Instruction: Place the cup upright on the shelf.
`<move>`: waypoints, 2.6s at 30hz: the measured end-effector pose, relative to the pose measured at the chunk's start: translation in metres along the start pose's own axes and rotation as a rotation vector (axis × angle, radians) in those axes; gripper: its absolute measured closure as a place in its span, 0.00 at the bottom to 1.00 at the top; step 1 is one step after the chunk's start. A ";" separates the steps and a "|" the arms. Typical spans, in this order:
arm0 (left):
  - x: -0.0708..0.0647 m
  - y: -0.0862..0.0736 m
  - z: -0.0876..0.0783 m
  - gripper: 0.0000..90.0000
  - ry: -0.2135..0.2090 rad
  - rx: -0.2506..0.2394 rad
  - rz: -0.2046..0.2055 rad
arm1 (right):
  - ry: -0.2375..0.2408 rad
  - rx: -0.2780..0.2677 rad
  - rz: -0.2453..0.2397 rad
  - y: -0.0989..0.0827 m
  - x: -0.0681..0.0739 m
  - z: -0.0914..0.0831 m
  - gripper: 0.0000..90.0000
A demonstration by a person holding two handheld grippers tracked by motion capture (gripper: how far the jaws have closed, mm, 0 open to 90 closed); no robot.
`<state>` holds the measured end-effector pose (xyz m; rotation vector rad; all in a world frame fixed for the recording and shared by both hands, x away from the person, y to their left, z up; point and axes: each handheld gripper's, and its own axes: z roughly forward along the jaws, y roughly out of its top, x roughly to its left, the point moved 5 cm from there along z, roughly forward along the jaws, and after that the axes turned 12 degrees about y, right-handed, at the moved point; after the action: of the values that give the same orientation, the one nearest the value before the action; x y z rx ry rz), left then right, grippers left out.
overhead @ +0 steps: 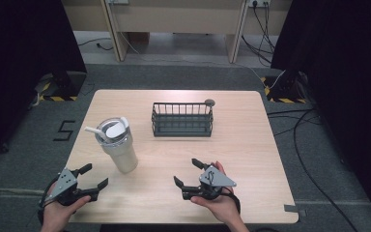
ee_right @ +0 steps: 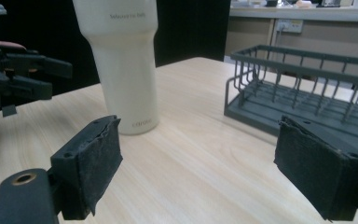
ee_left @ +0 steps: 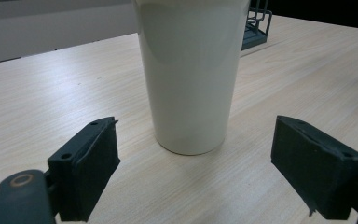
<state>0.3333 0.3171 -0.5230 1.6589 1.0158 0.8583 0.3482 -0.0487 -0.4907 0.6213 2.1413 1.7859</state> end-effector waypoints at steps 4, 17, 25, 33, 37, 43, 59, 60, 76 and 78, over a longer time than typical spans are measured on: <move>0.001 -0.001 -0.001 0.16 -0.004 -0.001 -0.017 | 0.015 -0.012 0.010 0.009 0.001 0.011 0.17; 0.000 -0.001 -0.001 0.16 -0.009 -0.005 -0.022 | 0.038 0.001 0.059 0.024 -0.004 0.051 0.19; -0.001 0.000 -0.001 0.16 -0.012 -0.006 -0.019 | 0.062 0.014 0.032 0.030 0.000 0.077 0.19; -0.002 0.000 -0.001 0.16 -0.013 -0.006 -0.017 | 0.096 0.024 0.022 0.034 0.005 0.102 0.19; -0.002 0.000 -0.001 0.16 -0.015 -0.006 -0.017 | 0.114 0.028 0.018 0.036 0.008 0.113 0.19; -0.002 0.000 -0.001 0.16 -0.015 -0.007 -0.016 | 0.138 0.043 0.009 0.035 0.013 0.134 0.19; -0.002 0.000 -0.001 0.16 -0.019 -0.009 -0.019 | 0.171 0.058 0.003 0.030 0.022 0.172 0.17; -0.002 0.000 -0.001 0.16 -0.018 -0.010 -0.019 | 0.174 0.060 0.004 0.030 0.023 0.174 0.17; -0.002 0.000 -0.001 0.16 -0.023 -0.010 -0.019 | 0.183 0.036 -0.010 0.033 0.027 0.206 0.11; -0.002 0.000 0.000 0.16 -0.024 -0.010 -0.021 | 0.183 0.036 -0.008 0.033 0.027 0.210 0.10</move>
<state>0.3320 0.3152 -0.5232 1.6440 1.0092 0.8264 0.4297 0.1493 -0.4979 0.4736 2.2948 1.8685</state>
